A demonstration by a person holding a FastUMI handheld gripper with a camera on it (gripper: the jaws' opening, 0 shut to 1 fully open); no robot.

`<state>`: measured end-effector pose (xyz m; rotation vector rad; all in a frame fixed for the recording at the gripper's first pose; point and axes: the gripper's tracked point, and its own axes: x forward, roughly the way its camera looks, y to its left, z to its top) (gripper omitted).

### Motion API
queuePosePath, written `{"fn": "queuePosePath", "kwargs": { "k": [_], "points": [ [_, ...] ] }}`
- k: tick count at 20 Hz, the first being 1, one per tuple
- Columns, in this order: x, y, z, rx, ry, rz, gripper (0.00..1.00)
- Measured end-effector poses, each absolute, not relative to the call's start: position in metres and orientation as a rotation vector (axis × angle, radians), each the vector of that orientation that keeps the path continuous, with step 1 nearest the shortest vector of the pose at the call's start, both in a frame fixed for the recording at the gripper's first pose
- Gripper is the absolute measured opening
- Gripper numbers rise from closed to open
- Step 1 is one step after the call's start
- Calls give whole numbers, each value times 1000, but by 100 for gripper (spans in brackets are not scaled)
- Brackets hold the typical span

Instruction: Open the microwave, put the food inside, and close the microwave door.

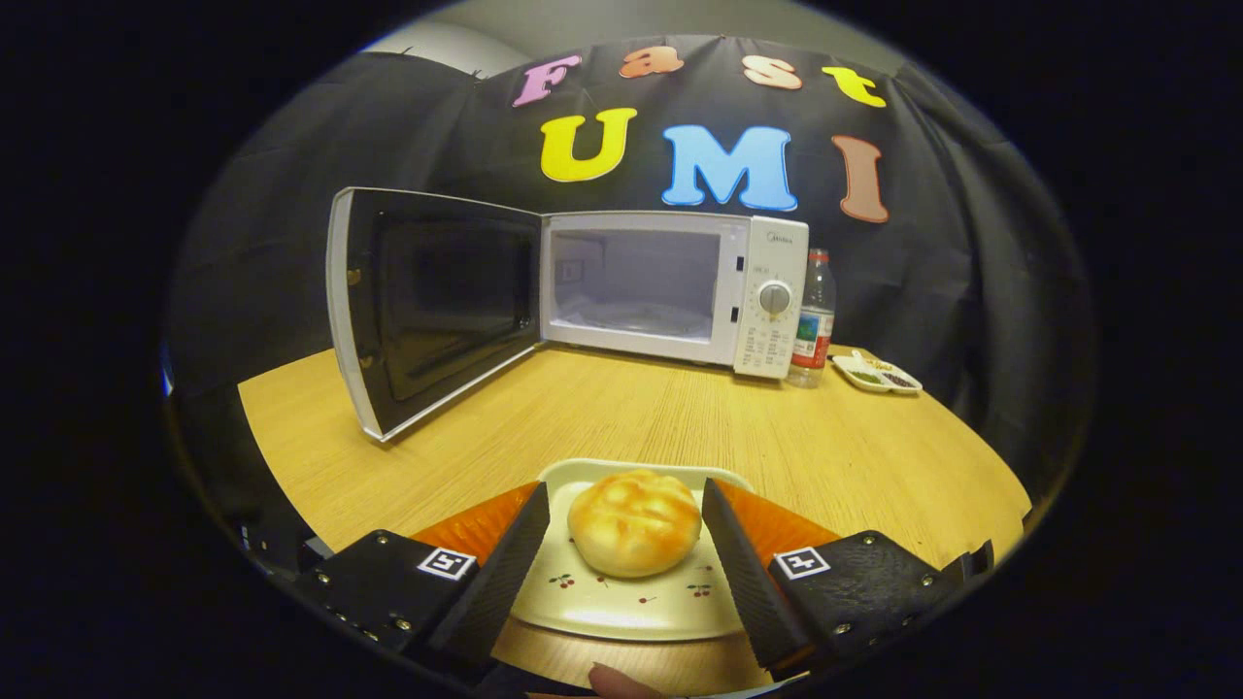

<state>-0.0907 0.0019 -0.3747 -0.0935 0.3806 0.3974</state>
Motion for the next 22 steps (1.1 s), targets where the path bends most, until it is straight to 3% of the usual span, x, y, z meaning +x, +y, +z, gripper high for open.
{"fn": "queuePosePath", "kwargs": {
  "k": [4,10,16,22],
  "points": [
    [-90,4,-396,-60,485,414,96],
    [-86,3,-386,43,531,433,68],
    [-63,22,-335,230,539,482,68],
    [-8,54,-288,204,431,449,68]
  ]
}}
